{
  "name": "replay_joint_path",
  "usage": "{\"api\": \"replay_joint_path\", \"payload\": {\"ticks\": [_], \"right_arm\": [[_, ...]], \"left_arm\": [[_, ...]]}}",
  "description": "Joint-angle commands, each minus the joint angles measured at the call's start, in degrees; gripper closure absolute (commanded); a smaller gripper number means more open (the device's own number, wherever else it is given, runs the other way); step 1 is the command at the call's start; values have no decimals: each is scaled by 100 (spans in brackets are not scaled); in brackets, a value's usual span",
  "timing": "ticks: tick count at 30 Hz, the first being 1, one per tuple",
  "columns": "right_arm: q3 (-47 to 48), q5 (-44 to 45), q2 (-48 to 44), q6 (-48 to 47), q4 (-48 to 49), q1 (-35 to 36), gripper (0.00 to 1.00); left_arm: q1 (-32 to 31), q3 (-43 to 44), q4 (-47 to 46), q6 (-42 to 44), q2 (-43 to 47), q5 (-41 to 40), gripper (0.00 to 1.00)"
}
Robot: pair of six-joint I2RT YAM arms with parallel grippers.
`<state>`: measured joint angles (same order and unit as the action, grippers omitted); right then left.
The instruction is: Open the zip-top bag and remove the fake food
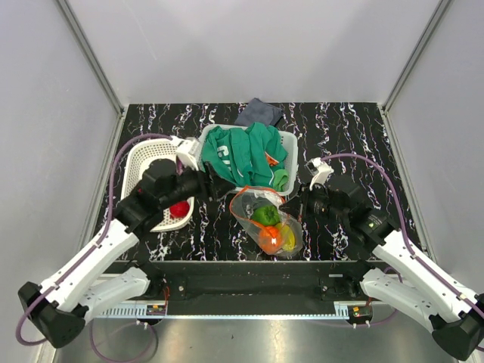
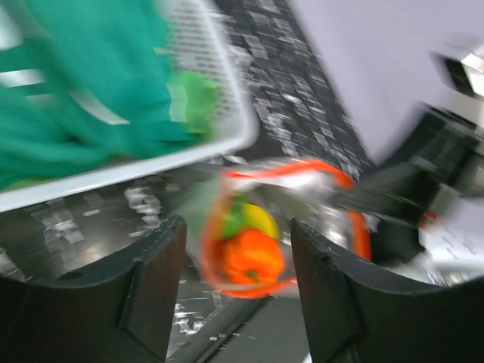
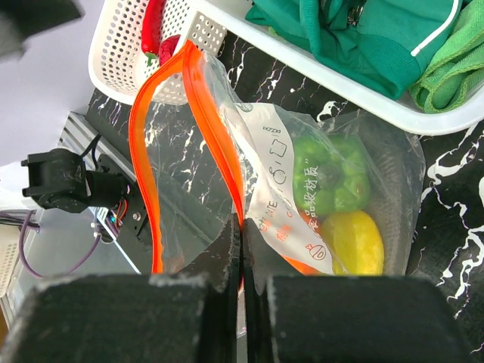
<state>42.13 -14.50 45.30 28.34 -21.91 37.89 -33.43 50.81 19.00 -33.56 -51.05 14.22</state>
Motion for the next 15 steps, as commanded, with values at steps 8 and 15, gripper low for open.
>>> {"api": "replay_joint_path", "payload": {"ticks": [8, 15], "right_arm": [[252, -44, -65, -4, 152, 34, 100], [208, -79, -153, 58, 161, 34, 100]], "left_arm": [[-2420, 289, -916, 886, -826, -770, 55], [-2985, 719, -679, 1115, -1776, -1413, 56]]}}
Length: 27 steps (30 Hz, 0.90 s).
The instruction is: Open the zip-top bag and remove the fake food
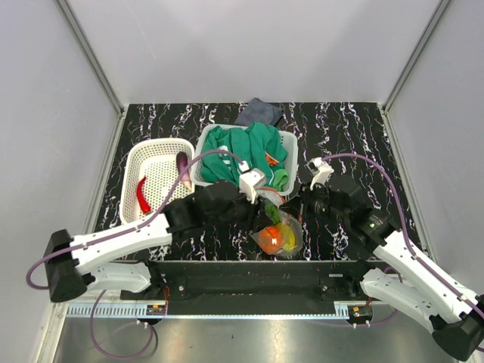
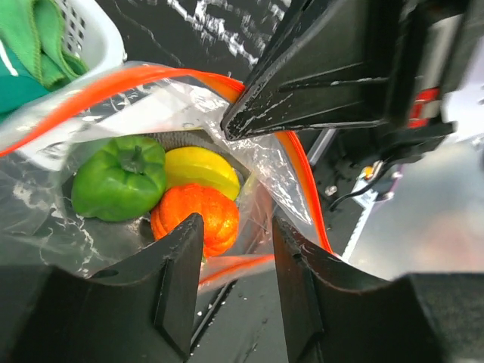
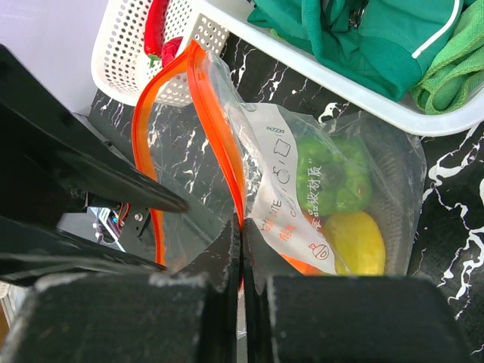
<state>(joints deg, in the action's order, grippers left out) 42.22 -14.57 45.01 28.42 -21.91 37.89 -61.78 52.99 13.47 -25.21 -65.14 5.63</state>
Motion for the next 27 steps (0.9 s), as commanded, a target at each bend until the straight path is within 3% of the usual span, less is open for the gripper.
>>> {"api": "replay_joint_path", "payload": {"ticks": [1, 8, 15, 21, 27], "right_arm": [[191, -73, -124, 58, 161, 34, 100], [146, -72, -203, 67, 143, 26, 100], [146, -37, -230, 32, 108, 34, 100], [59, -55, -230, 40, 99, 26, 100], [-117, -37, -379, 154, 99, 34, 100]], "left_arm": [[-150, 571, -74, 297, -472, -554, 56], [-142, 1108, 269, 561, -1420, -107, 56], [-168, 819, 278, 421, -1686, 158, 53], [-299, 432, 138, 219, -1756, -9, 34], [-484, 185, -221, -36, -2019, -308, 26]]}}
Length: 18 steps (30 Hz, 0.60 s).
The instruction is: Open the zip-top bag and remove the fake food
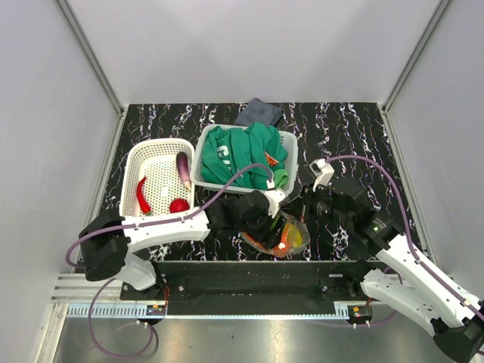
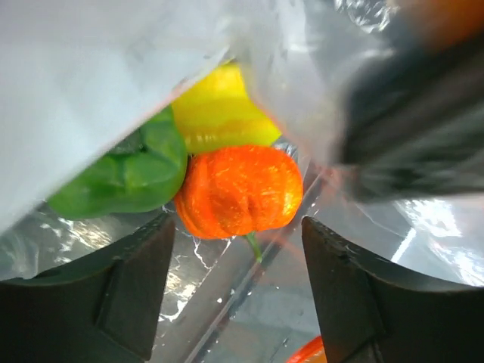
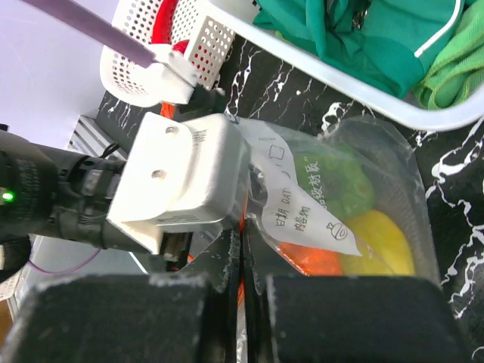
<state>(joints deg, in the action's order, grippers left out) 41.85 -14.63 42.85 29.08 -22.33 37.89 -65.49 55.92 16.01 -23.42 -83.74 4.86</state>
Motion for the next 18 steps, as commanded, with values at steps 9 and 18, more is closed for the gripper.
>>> {"api": "replay_joint_path", "payload": {"ticks": [9, 18], "right_arm": [[-405, -66, -286, 344, 150, 34, 100], [-440, -75, -321, 449, 185, 34, 100]], "left_arm": [[-306, -345, -1160, -831, -414, -978, 16], [-324, -459, -1759, -1147, -967, -1190, 16]]}}
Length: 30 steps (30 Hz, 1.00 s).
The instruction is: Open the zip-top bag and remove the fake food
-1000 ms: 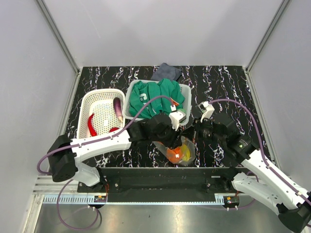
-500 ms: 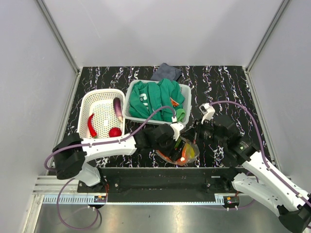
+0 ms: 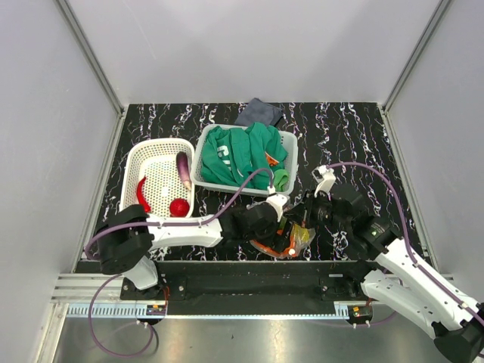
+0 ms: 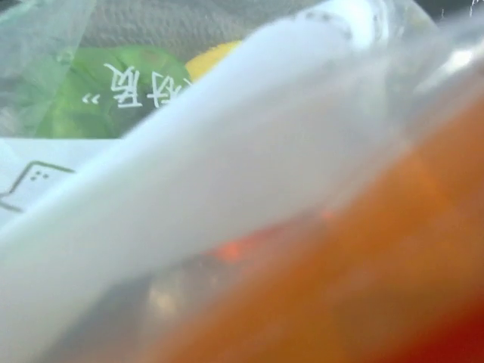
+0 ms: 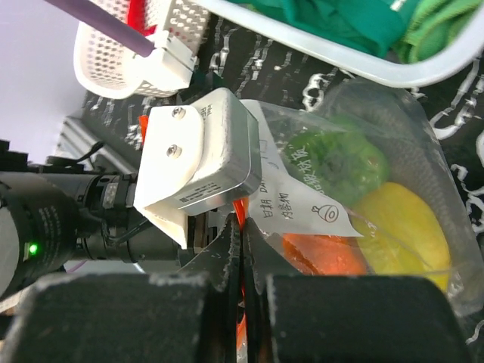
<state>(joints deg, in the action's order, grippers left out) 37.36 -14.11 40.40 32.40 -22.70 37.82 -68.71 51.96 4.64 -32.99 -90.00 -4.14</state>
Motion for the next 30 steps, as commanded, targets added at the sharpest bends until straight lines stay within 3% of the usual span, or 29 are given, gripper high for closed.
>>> {"api": "replay_joint_path", "payload": {"ticks": [1, 5, 12, 19, 25, 30], "right_arm": [[-1, -127, -94, 117, 222, 41, 100], [-45, -92, -120, 143, 222, 41, 100], [-27, -66, -112, 117, 213, 41, 100], [8, 40, -77, 12, 204, 41, 100], [52, 84, 20, -76, 222, 41, 100], [104, 136, 20, -129, 222, 32, 100]], "left_arm": [[-11, -107, -675, -181, -387, -245, 16], [-2, -318, -1009, -94, -396, -315, 20], [-2, -275, -711, 205, 17, -632, 64], [-20, -231, -184, 460, 816, -737, 87], [-20, 32, 475, 811, 1554, -842, 100], [-29, 77, 722, 1084, 2091, -965, 100]]}}
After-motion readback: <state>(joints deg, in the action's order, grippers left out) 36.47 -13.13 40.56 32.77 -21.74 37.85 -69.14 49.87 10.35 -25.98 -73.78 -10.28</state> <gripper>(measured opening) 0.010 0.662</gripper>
